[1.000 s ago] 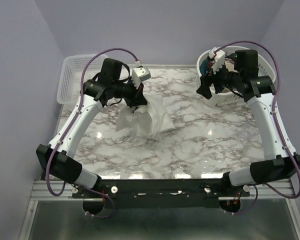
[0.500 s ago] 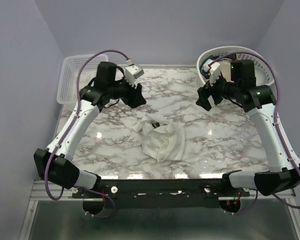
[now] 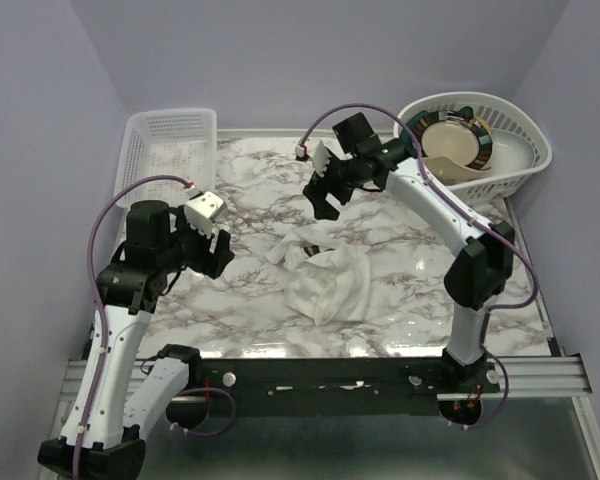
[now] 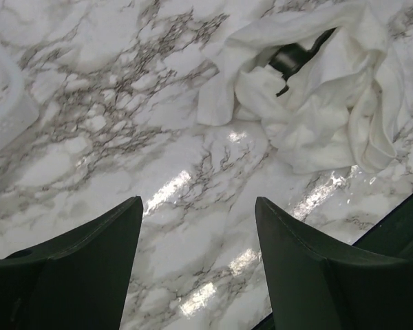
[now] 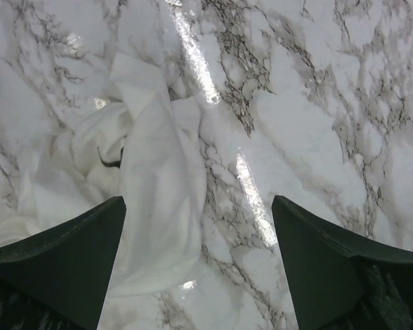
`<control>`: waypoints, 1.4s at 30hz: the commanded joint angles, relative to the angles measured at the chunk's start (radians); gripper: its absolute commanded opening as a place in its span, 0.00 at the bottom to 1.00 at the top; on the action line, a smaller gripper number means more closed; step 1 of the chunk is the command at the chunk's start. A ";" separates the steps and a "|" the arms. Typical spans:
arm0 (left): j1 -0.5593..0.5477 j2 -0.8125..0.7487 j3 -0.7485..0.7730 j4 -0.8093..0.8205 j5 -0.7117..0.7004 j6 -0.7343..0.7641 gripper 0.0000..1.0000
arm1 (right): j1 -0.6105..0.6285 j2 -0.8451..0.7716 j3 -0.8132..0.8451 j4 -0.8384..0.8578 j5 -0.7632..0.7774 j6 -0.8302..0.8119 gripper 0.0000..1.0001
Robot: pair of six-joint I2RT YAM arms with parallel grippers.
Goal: Roll the t-shirts
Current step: Flatten out the T-shirt at the center of the board.
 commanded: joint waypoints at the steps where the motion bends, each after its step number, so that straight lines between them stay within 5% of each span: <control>1: 0.078 -0.069 -0.043 -0.048 -0.102 -0.031 0.77 | 0.017 0.162 0.169 -0.018 -0.024 0.019 0.96; 25: 0.242 -0.055 0.000 0.018 -0.039 -0.172 0.82 | 0.112 0.294 0.059 0.036 0.154 -0.033 0.98; 28: 0.252 -0.055 -0.003 0.025 -0.039 -0.172 0.82 | 0.112 0.296 0.062 0.033 0.145 -0.030 0.91; 31: 0.253 -0.054 -0.013 0.034 -0.029 -0.171 0.82 | 0.112 0.283 0.062 0.020 0.127 -0.037 0.71; 36: 0.252 -0.032 -0.035 0.075 -0.003 -0.183 0.82 | 0.112 0.207 0.046 -0.009 0.069 -0.050 0.21; 38: 0.253 -0.014 -0.043 0.089 0.008 -0.197 0.82 | 0.114 0.159 0.062 -0.023 0.050 -0.033 0.11; 42: 0.253 0.024 -0.069 0.153 0.036 -0.243 0.82 | 0.114 -0.005 0.089 -0.055 0.006 0.002 0.07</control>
